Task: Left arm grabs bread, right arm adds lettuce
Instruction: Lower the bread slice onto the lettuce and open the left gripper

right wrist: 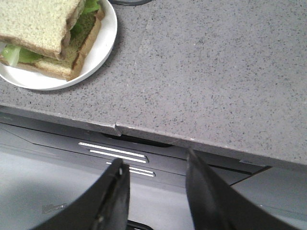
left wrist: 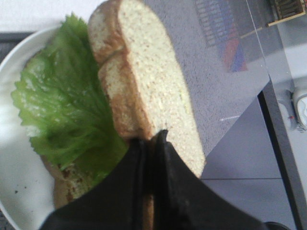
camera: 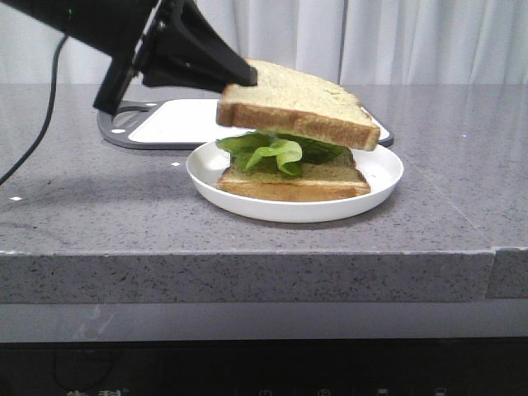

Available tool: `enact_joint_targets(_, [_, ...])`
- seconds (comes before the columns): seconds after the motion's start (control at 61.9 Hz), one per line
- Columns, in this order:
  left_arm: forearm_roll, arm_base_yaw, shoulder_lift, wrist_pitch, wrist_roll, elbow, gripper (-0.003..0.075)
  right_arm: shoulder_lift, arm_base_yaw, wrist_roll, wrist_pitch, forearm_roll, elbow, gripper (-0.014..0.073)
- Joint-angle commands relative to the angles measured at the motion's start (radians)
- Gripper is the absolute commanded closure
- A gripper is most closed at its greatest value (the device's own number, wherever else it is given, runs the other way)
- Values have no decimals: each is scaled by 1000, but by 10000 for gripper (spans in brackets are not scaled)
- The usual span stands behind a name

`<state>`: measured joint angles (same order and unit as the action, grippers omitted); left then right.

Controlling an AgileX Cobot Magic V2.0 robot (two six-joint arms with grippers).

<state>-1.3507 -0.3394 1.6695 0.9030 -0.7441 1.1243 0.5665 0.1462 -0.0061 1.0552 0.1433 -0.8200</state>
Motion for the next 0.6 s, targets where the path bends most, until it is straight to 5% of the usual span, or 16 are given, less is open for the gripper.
enact_joint_targets(0.0, [-83, 9, -13, 52, -16, 34, 741, 3, -2, -8, -66, -4, -21, 284])
enact_joint_targets(0.291, [-54, 9, 9, 52, -16, 34, 721, 3, -2, -8, -66, -4, -21, 284])
enact_joint_targets(0.581, [-23, 30, 6, 69, -16, 38, 405, 3, -2, -7, -64, -4, -21, 284])
